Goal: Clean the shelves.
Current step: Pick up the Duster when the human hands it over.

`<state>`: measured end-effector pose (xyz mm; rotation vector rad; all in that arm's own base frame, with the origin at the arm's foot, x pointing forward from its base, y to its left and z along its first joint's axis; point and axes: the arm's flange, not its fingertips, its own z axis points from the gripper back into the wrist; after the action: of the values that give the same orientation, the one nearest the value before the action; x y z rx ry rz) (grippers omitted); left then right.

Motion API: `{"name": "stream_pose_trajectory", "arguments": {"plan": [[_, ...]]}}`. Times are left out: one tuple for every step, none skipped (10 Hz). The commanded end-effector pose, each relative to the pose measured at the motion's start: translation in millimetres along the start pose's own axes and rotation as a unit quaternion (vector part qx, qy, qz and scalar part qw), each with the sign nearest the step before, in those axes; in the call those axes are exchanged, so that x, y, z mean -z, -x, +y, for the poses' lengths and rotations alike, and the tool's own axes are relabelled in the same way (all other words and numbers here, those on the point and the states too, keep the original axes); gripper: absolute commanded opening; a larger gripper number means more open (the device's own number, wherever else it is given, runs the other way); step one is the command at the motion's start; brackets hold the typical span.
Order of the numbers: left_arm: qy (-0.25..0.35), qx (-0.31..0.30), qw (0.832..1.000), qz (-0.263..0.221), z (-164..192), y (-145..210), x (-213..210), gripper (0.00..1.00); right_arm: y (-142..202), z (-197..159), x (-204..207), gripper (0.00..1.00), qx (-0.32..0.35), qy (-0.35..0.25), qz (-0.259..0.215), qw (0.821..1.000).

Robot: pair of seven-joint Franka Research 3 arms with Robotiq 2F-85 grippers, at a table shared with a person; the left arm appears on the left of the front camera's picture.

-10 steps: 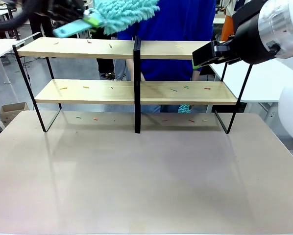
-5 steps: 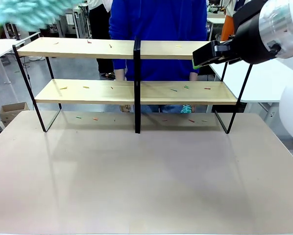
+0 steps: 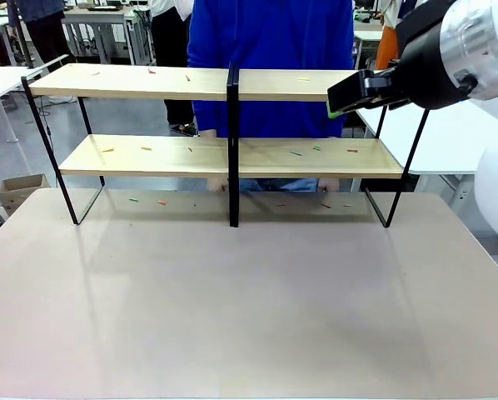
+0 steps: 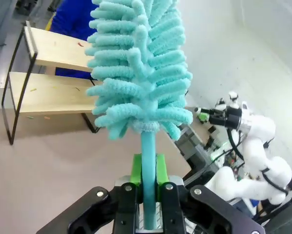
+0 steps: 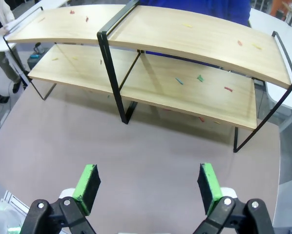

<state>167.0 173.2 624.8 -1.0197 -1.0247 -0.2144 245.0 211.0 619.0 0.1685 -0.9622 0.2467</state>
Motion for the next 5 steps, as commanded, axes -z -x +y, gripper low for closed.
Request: {"name": "stream_pose_trajectory", "arguments": {"plan": [[-0.004, 0.022, 1.0, 0.02, -15.3, -0.4, 9.0, 0.0, 0.0, 0.0, 1.0, 1.0, 0.002, -0.002, 0.0, 1.0], [-0.004, 0.022, 1.0, 0.02, -15.3, -0.4, 9.0, 0.0, 0.0, 0.0, 1.0, 1.0, 0.002, -0.002, 0.0, 1.0], [-0.004, 0.022, 1.0, 0.02, -15.3, -0.4, 9.0, 0.0, 0.0, 0.0, 1.0, 1.0, 0.002, -0.002, 0.0, 1.0], [-0.004, 0.022, 1.0, 0.02, -15.3, -0.4, 9.0, 0.0, 0.0, 0.0, 1.0, 1.0, 0.002, -0.002, 0.0, 1.0], [-0.004, 0.022, 1.0, 0.02, -15.3, -0.4, 9.0, 0.0, 0.0, 0.0, 1.0, 1.0, 0.002, -0.002, 0.0, 1.0]]}}
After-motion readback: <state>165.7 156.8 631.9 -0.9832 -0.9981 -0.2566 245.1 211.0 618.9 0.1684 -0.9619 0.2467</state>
